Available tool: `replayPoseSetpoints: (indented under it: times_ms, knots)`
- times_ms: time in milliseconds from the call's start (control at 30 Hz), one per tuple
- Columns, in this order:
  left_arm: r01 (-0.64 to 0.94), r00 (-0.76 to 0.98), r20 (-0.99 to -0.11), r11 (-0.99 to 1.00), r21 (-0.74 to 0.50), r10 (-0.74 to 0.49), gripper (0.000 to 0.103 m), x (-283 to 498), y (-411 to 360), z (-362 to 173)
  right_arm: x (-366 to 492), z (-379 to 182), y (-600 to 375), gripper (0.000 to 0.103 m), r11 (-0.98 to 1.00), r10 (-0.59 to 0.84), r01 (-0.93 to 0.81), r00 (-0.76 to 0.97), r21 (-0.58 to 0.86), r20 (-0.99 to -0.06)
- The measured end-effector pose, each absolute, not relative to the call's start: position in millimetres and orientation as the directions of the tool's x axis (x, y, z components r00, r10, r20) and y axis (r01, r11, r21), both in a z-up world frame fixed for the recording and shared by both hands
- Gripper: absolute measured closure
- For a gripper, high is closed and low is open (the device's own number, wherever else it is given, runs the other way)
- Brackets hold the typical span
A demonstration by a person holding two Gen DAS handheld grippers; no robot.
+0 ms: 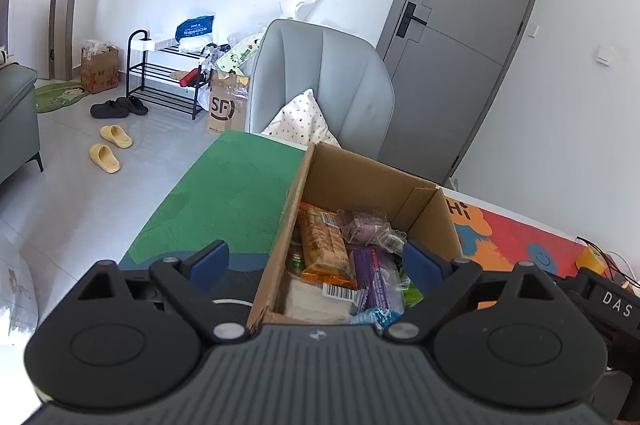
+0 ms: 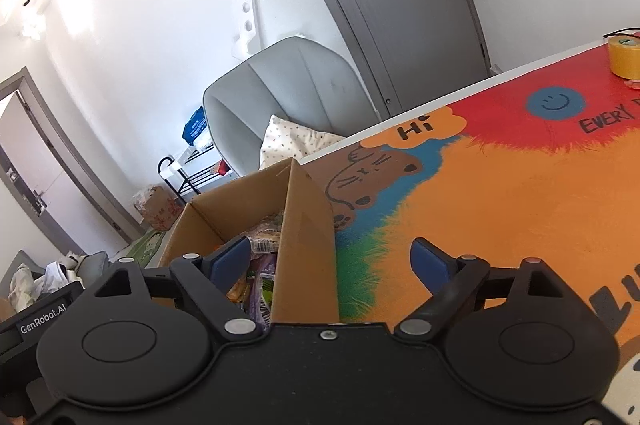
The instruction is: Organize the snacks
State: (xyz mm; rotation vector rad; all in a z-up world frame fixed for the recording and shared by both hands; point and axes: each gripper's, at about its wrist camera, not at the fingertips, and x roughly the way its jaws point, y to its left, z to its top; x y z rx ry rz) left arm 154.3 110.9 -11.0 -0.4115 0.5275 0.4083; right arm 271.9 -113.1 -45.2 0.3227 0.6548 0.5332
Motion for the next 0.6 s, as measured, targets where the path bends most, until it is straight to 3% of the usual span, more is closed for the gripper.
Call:
replayPoseSetpoints:
  times_ms: [267,600]
  knots:
    - [-0.462,0.781,-0.566,0.855,-0.236,0.266,0.007,137.9,81.5,-12.6,245.5,-39.8,-143.5,0.000,0.834,0.535,-0.351,0.703,0.425,-0.469]
    - [-0.419,0.775,-0.583,0.889,-0.184,0.245,0.001,115.7,55.1,-5.0,215.3,-33.6,-170.1,0.000,0.846,0.524,-0.367,0.708,0.388,-0.473]
